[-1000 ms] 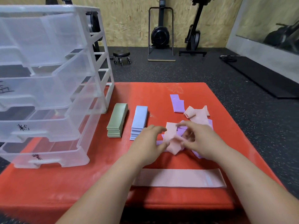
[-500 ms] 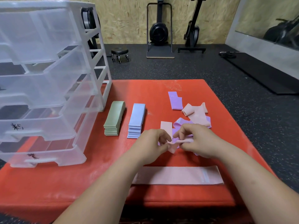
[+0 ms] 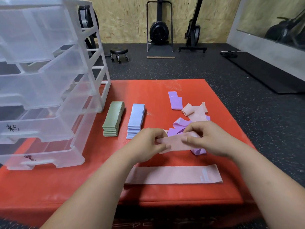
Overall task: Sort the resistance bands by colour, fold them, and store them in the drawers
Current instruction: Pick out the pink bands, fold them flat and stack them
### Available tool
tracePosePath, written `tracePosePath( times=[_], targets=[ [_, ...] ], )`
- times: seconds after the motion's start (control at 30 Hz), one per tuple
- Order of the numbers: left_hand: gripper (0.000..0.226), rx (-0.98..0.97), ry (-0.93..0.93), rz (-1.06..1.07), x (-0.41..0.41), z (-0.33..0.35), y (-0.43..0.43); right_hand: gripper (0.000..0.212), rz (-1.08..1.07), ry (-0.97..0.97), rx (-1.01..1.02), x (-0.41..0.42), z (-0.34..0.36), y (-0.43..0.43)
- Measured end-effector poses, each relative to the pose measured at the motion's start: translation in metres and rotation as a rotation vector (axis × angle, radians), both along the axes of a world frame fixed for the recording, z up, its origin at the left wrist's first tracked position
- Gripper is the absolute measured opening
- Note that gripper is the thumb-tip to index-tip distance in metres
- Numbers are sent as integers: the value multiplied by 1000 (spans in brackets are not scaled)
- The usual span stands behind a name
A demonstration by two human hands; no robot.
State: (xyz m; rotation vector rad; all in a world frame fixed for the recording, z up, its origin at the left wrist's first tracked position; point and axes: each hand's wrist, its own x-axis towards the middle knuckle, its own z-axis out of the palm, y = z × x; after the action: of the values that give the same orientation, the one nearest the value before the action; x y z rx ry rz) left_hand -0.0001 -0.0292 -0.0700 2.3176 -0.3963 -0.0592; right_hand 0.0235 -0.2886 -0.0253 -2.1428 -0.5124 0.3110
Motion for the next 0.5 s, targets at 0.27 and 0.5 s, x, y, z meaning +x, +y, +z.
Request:
tracePosePath(
  times=[0.27,0.5],
  targets=[
    [13,24,-46,70,-3,7,19,8,-191,-76,-63,4,-6,-41],
    [18,-53,-32,106,-15,9,49,8,-233,-92,-93,-11,-9,-64]
  ],
)
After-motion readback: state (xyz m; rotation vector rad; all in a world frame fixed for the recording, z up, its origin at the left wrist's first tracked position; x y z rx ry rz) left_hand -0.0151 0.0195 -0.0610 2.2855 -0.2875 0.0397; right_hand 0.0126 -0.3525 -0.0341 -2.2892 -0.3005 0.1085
